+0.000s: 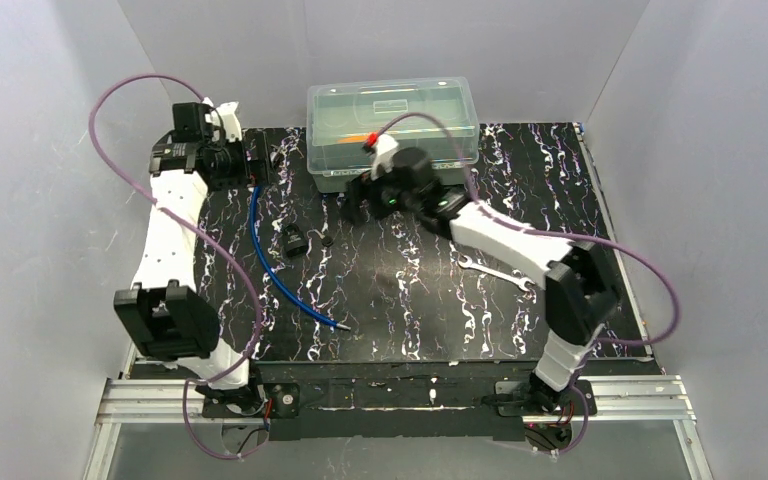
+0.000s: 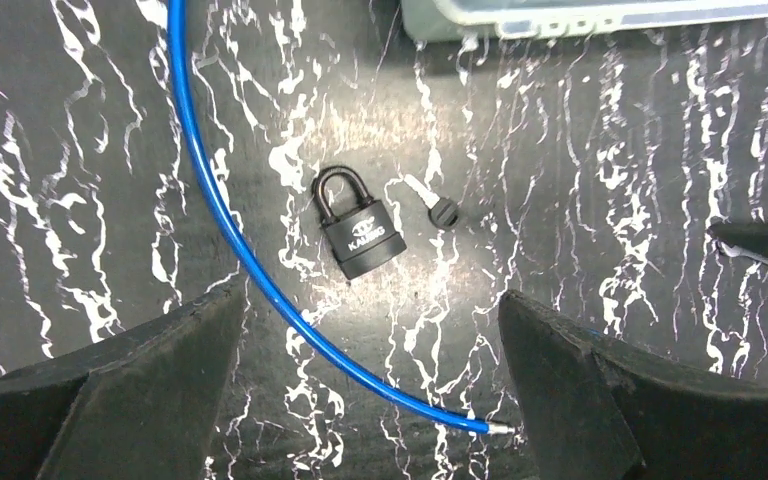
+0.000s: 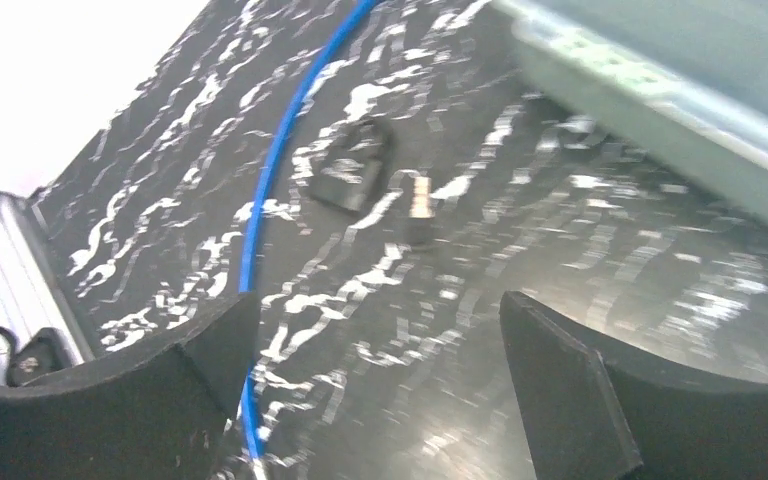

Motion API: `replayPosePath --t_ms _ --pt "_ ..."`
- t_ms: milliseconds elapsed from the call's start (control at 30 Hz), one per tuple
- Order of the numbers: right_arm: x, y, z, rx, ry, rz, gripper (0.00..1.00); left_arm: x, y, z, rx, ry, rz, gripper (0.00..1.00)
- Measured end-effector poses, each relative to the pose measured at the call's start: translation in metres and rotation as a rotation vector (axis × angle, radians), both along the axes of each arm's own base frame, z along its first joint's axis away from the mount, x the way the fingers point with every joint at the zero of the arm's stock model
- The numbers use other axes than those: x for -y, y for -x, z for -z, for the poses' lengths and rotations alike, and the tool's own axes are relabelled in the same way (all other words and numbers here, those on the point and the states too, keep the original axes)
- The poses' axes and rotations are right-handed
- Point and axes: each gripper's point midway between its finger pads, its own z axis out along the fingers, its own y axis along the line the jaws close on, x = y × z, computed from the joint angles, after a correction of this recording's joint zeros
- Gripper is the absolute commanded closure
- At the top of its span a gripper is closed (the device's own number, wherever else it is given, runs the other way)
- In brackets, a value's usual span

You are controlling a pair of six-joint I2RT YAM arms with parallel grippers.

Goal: Lock with the key
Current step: Place the key at the center of the board, then pick up the lock from the center of the board.

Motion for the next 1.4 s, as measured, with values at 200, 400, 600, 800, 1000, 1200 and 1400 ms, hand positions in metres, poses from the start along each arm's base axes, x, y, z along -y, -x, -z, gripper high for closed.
replayPosePath --t_ms 200,400,600,800,1000,1200,1400 --pt "0.139 -0.035 -0.028 0.042 0.039 0.114 0.02 0.020 0.023 -0.041 0.130 0.048 0.127 0.02" --pt "0.269 -0.034 -0.013 -0.020 0.168 0.307 0.02 0.036 0.043 -0.033 0.105 0.116 0.189 0.02" --pt "0.395 -0.024 0.013 -0.192 0.226 0.592 0.02 0.041 0.057 -0.024 0.085 0.156 0.171 0.02" --pt "0.457 0.000 0.061 -0.353 0.359 0.604 0.04 0.047 0.073 -0.027 0.117 0.186 0.183 0.02" --pt "0.488 0.000 0.098 -0.440 0.504 0.403 0.15 0.055 0.085 -0.019 0.124 0.209 0.228 0.02" --pt "0.497 -0.015 0.099 -0.382 0.586 0.269 0.25 0.061 0.089 -0.010 0.111 0.242 0.266 0.02" --pt "0.494 -0.021 0.122 -0.408 0.639 0.189 0.24 0.068 0.089 -0.014 0.120 0.278 0.298 0.02"
